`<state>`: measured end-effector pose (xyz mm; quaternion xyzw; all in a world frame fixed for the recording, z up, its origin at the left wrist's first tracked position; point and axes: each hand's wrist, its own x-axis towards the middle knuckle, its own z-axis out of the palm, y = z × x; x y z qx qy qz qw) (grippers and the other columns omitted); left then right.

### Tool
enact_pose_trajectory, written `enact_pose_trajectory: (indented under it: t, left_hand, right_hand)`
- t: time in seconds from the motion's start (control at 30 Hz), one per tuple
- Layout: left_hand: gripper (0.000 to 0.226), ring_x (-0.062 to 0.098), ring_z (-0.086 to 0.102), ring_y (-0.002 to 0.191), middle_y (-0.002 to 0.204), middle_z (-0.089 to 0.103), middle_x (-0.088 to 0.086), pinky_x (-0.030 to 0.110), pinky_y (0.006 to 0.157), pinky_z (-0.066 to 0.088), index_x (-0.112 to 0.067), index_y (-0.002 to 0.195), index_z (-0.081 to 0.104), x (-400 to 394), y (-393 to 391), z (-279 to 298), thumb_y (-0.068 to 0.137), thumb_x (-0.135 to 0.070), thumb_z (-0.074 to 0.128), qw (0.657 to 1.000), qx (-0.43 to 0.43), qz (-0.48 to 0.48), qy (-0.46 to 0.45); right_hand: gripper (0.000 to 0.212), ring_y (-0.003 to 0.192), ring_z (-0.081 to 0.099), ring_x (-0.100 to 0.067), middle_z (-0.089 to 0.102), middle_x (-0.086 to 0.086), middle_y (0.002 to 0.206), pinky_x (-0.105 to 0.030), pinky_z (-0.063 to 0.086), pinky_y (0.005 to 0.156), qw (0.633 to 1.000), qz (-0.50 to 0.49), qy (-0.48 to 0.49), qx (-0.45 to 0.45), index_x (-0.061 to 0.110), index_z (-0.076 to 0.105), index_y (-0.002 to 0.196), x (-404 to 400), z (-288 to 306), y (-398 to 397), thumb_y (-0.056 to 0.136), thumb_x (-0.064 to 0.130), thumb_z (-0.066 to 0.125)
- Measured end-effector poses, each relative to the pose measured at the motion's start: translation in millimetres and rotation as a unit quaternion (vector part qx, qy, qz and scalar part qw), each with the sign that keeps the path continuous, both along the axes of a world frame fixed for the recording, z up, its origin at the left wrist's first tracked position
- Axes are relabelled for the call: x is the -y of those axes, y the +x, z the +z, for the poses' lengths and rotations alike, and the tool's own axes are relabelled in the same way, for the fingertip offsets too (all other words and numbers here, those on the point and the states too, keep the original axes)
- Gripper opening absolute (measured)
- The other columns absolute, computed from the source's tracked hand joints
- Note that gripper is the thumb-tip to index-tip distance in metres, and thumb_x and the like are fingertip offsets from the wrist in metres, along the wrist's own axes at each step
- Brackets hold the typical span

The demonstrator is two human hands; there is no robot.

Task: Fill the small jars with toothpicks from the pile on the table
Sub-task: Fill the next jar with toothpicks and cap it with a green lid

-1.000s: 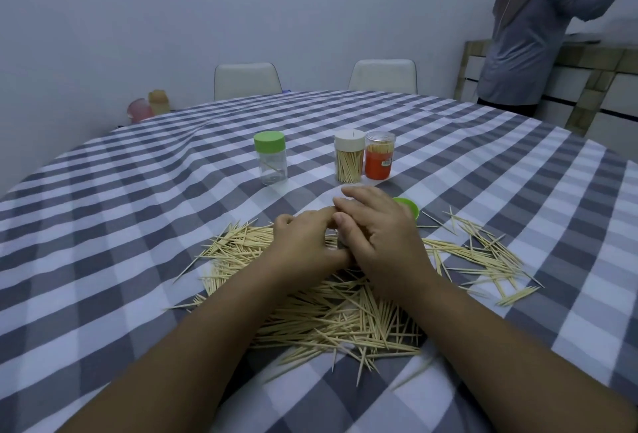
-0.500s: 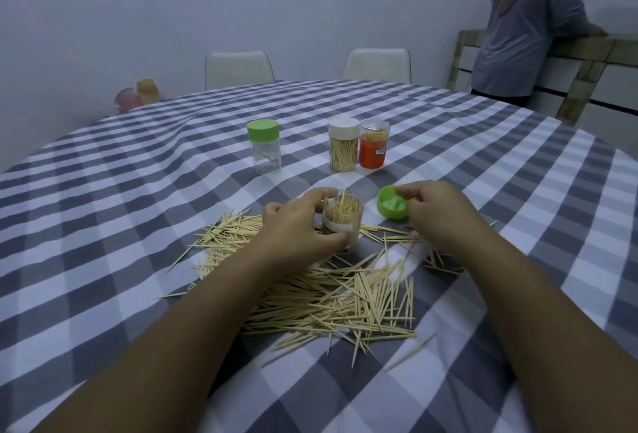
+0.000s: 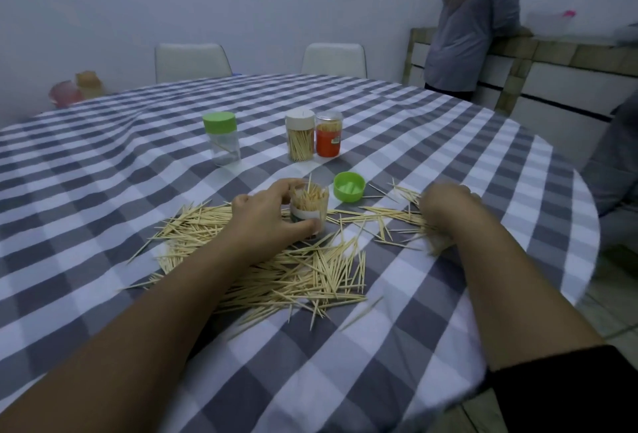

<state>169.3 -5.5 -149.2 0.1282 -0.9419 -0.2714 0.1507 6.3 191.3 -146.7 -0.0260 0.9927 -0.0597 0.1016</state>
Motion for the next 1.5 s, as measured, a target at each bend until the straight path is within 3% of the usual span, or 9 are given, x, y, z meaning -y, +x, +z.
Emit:
enact_pose_trajectory:
  t: [0.17, 0.3, 0.53, 0.67, 0.77, 1.0, 1.2, 1.37, 1.5]
  left_hand:
    - [0.063, 0.010, 0.046, 0.122, 0.106, 0.055, -0.017, 0.033, 0.106, 0.017, -0.036, 0.134, 0.042, 4, -2, -4, 0.078, -0.050, 0.068, 1.000, -0.013, 0.000, 0.000]
    - [0.064, 0.007, 0.048, 0.120, 0.108, 0.057, -0.016, 0.033, 0.107, 0.018, -0.035, 0.134, 0.042, 5, -3, -6, 0.078, -0.050, 0.069, 1.000, -0.024, -0.003, -0.003]
    - [0.063, 0.007, 0.048, 0.121, 0.119, 0.061, -0.013, 0.032, 0.102, 0.016, -0.036, 0.133, 0.042, 8, -6, -9, 0.078, -0.052, 0.068, 1.000, -0.027, -0.005, -0.004]
    - [0.063, 0.009, 0.047, 0.121, 0.120, 0.060, -0.011, 0.032, 0.102, 0.016, -0.036, 0.134, 0.041, 7, -6, -9, 0.079, -0.051, 0.067, 1.000, -0.026, -0.002, -0.008]
    - [0.062, 0.009, 0.046, 0.121, 0.118, 0.060, -0.013, 0.032, 0.102, 0.016, -0.036, 0.134, 0.041, 6, -6, -8, 0.080, -0.050, 0.067, 1.000, -0.026, -0.002, -0.011]
    - [0.061, 0.002, 0.043, 0.108, 0.101, 0.055, -0.020, 0.029, 0.099, 0.018, -0.035, 0.132, 0.044, 6, -5, -8, 0.079, -0.048, 0.069, 0.999, -0.039, -0.010, 0.006]
    - [0.062, -0.016, 0.034, 0.084, 0.099, 0.054, -0.021, 0.027, 0.095, 0.018, -0.036, 0.131, 0.045, 6, -3, -11, 0.077, -0.050, 0.071, 0.998, -0.054, -0.011, 0.014]
    - [0.083, -0.003, 0.036, 0.101, 0.105, 0.053, -0.021, 0.028, 0.097, 0.018, -0.040, 0.132, 0.043, 9, -3, -12, 0.057, -0.074, 0.052, 0.999, -0.038, -0.019, 0.009]
    - [0.078, -0.004, 0.032, 0.098, 0.105, 0.052, -0.021, 0.026, 0.094, 0.018, -0.040, 0.132, 0.044, 9, -3, -12, 0.060, -0.066, 0.056, 0.999, -0.040, -0.008, 0.014]
  right_hand:
    - [0.034, 0.120, 0.051, -0.034, 0.054, -0.020, 0.128, -0.035, 0.041, 0.095, 0.997, 0.063, -0.038, 0.000, -0.004, 0.054, 0.124, 8, 9, 19, 0.095, 0.004, 0.037]
    - [0.038, 0.105, 0.057, -0.027, 0.058, -0.013, 0.126, -0.025, 0.045, 0.077, 0.992, 0.099, -0.077, 0.029, 0.005, 0.056, 0.128, 15, 16, 28, 0.095, 0.005, 0.037]
    - [0.035, 0.121, 0.052, -0.031, 0.056, -0.017, 0.130, -0.032, 0.043, 0.094, 0.983, 0.127, -0.122, 0.059, 0.003, 0.057, 0.126, 12, 26, 31, 0.096, 0.013, 0.045]
    - [0.055, 0.116, 0.050, -0.027, 0.053, -0.010, 0.130, -0.034, 0.039, 0.086, 0.982, 0.167, -0.050, 0.073, 0.009, 0.057, 0.119, 6, 26, 39, 0.089, 0.055, 0.051]
    - [0.061, 0.098, 0.047, -0.023, 0.052, -0.006, 0.106, -0.031, 0.038, 0.075, 0.981, 0.181, 0.002, 0.076, 0.015, 0.053, 0.080, 8, 24, 47, 0.071, 0.076, 0.057]
    - [0.037, 0.068, 0.047, -0.019, 0.047, -0.001, 0.067, -0.026, 0.030, 0.051, 0.971, 0.238, 0.031, 0.010, 0.008, 0.051, 0.070, 18, 23, 45, 0.089, 0.038, 0.062]
    - [0.016, 0.073, 0.055, -0.024, 0.050, -0.002, 0.068, -0.027, 0.039, 0.062, 0.966, 0.247, 0.051, -0.053, 0.012, 0.055, 0.073, 24, 8, 39, 0.089, 0.016, 0.057]
    - [0.030, 0.055, 0.034, -0.016, 0.037, -0.003, 0.064, -0.025, 0.028, 0.050, 0.969, 0.228, 0.072, -0.068, 0.012, 0.034, 0.062, 23, 18, 50, 0.084, 0.001, 0.050]
    - [0.003, 0.085, 0.055, -0.027, 0.049, -0.005, 0.084, -0.029, 0.035, 0.069, 0.960, 0.240, 0.093, -0.111, 0.006, 0.053, 0.083, 23, 16, 57, 0.085, 0.003, 0.052]
